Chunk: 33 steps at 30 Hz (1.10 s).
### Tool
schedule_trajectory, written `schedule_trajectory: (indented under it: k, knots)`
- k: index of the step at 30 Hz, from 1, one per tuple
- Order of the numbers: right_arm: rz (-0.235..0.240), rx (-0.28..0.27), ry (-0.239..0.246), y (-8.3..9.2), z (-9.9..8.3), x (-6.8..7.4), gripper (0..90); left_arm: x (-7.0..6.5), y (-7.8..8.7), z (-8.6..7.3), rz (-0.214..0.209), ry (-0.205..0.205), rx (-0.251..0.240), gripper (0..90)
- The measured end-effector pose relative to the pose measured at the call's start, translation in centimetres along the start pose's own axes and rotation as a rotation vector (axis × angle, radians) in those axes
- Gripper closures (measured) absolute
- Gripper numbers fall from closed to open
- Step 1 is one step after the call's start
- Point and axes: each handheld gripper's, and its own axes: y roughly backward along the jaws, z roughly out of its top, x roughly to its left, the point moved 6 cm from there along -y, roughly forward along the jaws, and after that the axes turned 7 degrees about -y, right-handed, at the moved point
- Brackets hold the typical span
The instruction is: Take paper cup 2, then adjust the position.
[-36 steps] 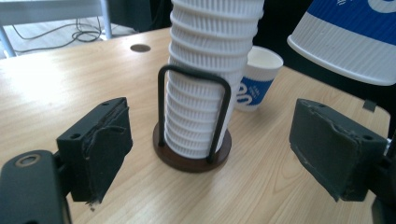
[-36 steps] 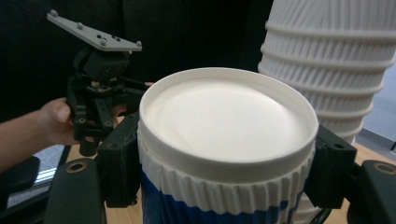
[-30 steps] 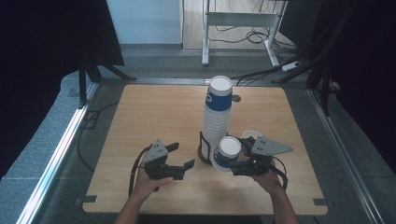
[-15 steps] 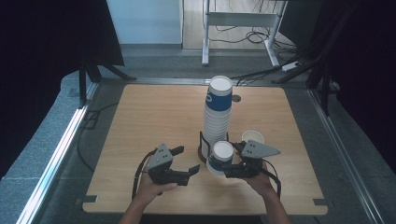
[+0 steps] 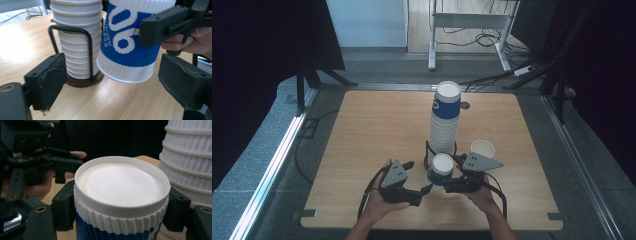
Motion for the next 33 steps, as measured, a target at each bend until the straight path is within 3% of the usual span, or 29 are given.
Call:
schedule_trajectory:
  k: [14, 23, 28, 33]
  knots:
    - [0.035, -0.003, -0.004, -0.8, -0.1, 1.1, 27.1, -1.1, -1.4, -0.4, -0.01, -0.038, 0.028, 6.4]
    - [0.065, -0.003, -0.004, -1.4, -0.1, 2.2, 27.1, -1.4, -2.0, -0.7, -0.014, -0.041, 0.036, 6.5]
    - [0.079, -0.004, -0.014, -1.6, -0.2, 2.4, 27.1, -1.3, -2.2, -1.0, -0.009, -0.034, 0.026, 9.3]
    - [0.079, 0.0, -0.016, -1.6, -0.2, 2.5, 27.1, -1.5, -2.2, -1.0, -0.003, -0.054, 0.012, 15.2]
